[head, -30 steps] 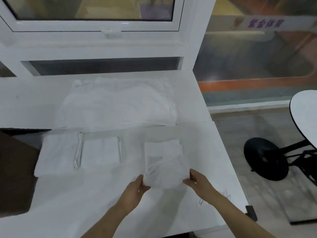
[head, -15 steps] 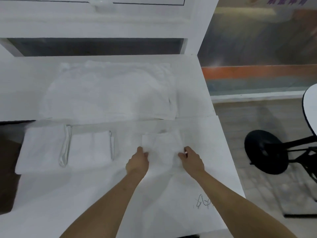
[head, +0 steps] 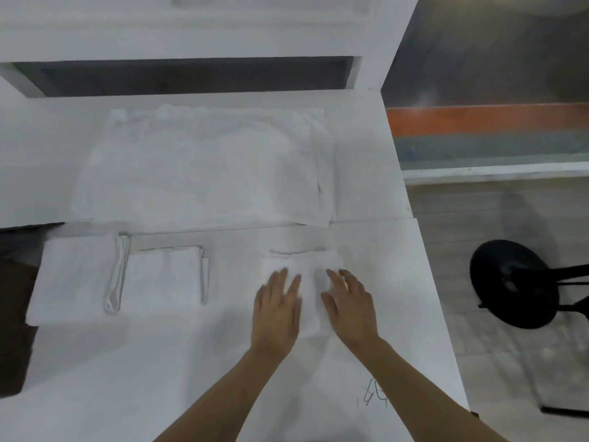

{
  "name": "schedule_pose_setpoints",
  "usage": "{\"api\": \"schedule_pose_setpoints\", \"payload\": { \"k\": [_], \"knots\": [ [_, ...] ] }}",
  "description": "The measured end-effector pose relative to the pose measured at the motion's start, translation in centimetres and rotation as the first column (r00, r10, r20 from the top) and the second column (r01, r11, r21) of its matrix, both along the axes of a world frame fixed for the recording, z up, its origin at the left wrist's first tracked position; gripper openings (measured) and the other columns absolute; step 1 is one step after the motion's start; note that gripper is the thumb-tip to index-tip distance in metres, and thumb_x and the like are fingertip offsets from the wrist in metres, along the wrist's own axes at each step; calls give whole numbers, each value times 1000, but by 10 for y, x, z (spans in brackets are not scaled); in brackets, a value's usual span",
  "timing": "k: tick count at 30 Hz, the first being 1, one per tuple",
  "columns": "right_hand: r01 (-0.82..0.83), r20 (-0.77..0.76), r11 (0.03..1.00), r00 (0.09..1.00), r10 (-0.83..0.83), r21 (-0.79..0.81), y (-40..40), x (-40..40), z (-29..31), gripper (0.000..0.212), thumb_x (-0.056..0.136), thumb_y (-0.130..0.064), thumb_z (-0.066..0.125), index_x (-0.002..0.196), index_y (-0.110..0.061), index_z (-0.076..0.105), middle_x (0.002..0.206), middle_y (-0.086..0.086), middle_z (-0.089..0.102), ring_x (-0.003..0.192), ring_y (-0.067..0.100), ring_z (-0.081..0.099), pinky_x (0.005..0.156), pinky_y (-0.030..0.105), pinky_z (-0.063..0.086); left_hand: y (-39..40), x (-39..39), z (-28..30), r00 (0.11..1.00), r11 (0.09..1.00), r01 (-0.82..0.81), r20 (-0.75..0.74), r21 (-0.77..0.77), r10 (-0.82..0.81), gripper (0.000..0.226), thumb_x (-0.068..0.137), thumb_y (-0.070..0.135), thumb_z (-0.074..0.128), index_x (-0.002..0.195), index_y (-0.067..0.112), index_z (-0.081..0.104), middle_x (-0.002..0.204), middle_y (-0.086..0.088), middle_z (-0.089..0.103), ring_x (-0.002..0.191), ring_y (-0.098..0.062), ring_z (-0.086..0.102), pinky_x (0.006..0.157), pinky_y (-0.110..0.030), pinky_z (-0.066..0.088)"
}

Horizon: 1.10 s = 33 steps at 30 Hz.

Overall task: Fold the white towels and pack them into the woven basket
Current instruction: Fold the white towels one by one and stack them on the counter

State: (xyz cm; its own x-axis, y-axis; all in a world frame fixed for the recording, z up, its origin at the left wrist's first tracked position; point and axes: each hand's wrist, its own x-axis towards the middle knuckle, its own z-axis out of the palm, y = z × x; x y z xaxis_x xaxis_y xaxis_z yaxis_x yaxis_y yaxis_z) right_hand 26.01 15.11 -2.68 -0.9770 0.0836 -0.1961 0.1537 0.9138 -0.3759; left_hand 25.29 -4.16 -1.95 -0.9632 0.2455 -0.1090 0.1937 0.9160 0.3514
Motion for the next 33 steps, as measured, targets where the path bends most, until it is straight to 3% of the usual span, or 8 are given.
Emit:
{"api": "schedule_pose_setpoints", "payload": {
  "k": [3, 9, 12, 14, 16, 18, 25, 33],
  "knots": [
    [-94, 118, 995, 989, 93, 11, 4, 4, -9, 59, 106, -59, 26, 161, -40, 16, 171, -1, 13, 155, 21, 22, 117, 43, 33, -3, 10, -20, 989, 991, 109, 109, -77, -101, 60, 108, 52, 11, 163, 28, 5, 170, 1, -12, 156, -23, -13, 123, -53, 5],
    [-5, 151, 1000, 988, 8, -17, 3, -1, -13, 60, 104, -55, 38, 160, -42, 23, 162, 10, 25, 142, 32, 34, 112, 45, 40, -1, 5, -34, 991, 981, 87, 118, -173, -67, 66, 106, 58, 15, 162, 28, -4, 169, -8, -15, 156, -29, -11, 123, -60, 10],
    [120, 198, 982, 976, -90, -145, -1, 1, -8, 59, 103, -51, 48, 157, -45, 28, 142, 8, 33, 125, 27, 44, 109, 36, 40, 10, 17, -21, 943, 962, -248, 198, -114, 267, 74, 102, 64, 30, 162, 31, 2, 168, -18, -3, 153, -39, 6, 121, -53, 20],
    [208, 239, 953, 959, -154, -221, -5, 3, -6, 59, 102, -48, 53, 156, -45, 30, 129, 3, 35, 113, 22, 50, 106, 31, 43, 19, 24, -12, 806, 872, -487, 358, -52, 472, 75, 100, 61, 40, 160, 39, 1, 163, -16, 7, 143, -38, 22, 117, -51, 33],
    [255, 259, 930, 948, -186, -264, -10, 5, -5, 58, 102, -43, 57, 155, -45, 34, 118, 2, 37, 99, 19, 53, 100, 28, 47, 24, 23, -4, 679, 791, -610, 491, -34, 545, 73, 101, 53, 47, 158, 45, 1, 157, -13, 16, 135, -36, 29, 111, -51, 38],
    [302, 271, 899, 937, -219, -316, -15, 6, -3, 56, 102, -36, 59, 153, -44, 39, 113, 2, 40, 91, 15, 53, 95, 26, 48, 19, 17, -1, 643, 767, -641, 540, -8, 543, 72, 101, 45, 52, 157, 47, 6, 154, -13, 21, 134, -36, 30, 110, -51, 38],
    [380, 162, 843, 925, -344, -380, -56, 8, 29, 54, 103, -25, 59, 153, -34, 42, 115, 4, 46, 90, 7, 51, 89, 20, 40, -32, 12, 22, 867, 884, -446, 311, 138, 389, 68, 102, 30, 54, 160, 33, 18, 141, -15, 44, 118, -32, 42, 97, -45, 47],
    [254, -34, 811, 947, -319, -527, -194, 1, 70, 54, 101, -24, 63, 151, -34, 47, 110, 2, 48, 94, 2, 53, 88, 18, 42, -177, 8, 78, 906, 853, -422, 143, 307, 397, 65, 103, 28, 51, 160, 35, 19, 124, -4, 43, 101, -22, 50, 84, -38, 52]
  ]
}}
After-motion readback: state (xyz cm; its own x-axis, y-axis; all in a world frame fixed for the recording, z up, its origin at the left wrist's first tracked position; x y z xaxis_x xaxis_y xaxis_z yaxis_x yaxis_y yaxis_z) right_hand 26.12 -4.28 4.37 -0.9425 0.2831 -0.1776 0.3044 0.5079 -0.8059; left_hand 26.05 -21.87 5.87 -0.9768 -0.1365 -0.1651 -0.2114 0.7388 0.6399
